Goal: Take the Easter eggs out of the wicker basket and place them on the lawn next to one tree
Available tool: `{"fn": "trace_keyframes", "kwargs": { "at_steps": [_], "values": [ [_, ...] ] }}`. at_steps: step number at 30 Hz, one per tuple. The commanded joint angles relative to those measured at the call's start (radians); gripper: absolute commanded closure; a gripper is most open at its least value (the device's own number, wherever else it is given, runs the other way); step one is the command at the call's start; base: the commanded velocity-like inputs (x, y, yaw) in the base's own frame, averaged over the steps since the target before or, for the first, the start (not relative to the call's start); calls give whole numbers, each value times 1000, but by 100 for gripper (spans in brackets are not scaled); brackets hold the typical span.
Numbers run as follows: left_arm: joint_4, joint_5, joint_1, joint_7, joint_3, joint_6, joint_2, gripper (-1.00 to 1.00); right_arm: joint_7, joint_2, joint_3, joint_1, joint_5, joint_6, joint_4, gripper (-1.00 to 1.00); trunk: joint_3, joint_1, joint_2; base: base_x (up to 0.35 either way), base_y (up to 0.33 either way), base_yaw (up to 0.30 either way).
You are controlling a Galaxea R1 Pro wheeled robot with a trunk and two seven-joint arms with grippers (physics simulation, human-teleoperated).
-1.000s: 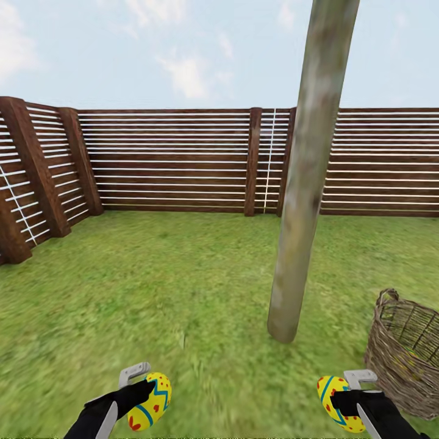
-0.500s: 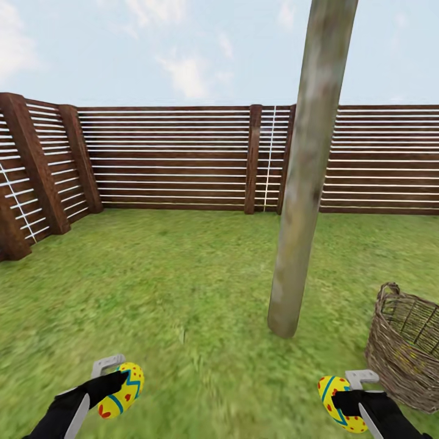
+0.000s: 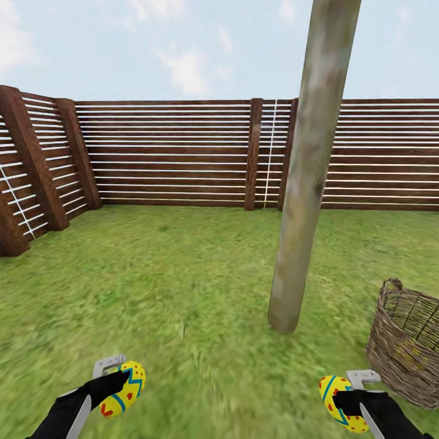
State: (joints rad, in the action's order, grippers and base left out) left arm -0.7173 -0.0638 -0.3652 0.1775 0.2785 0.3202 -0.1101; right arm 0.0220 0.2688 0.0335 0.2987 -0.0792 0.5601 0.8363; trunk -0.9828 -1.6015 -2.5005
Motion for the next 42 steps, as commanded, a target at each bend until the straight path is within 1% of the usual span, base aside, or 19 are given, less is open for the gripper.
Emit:
{"fn": "trace_keyframes", "kwargs": {
  "at_steps": [1,6,9,18,21,26,35,38,42],
  "values": [
    [0,-6,0,4,3,3,1,100,3,1,3,0,-8,4,1,100,-1,0,0,313,0,0],
    [4,-3,0,4,-2,0,16,100,3,2,2,0,-9,4,1,100,-1,0,0,336,-20,0],
    [5,-1,0,4,-2,0,18,100,3,3,2,0,-10,4,1,100,-1,0,0,339,-100,0],
    [7,-1,0,4,-4,0,30,100,4,1,5,0,-3,3,1,100,-1,0,0,269,-231,0],
    [7,-1,0,5,-3,0,36,100,4,1,6,0,-1,3,1,100,-1,0,0,161,-56,0],
    [7,-4,-1,5,-2,0,36,100,4,1,8,0,-1,3,1,100,-1,0,0,11,-2,0],
    [7,-2,0,4,-4,2,36,100,4,1,6,0,0,3,1,100,-36,-4,-3,0,0,0],
    [7,-2,-1,4,-4,2,43,100,4,1,6,0,1,3,1,100,-47,-6,-3,0,0,0],
    [7,-2,0,4,-4,2,44,100,4,1,6,0,1,3,1,100,-63,-7,-4,0,0,0]
  ]
}}
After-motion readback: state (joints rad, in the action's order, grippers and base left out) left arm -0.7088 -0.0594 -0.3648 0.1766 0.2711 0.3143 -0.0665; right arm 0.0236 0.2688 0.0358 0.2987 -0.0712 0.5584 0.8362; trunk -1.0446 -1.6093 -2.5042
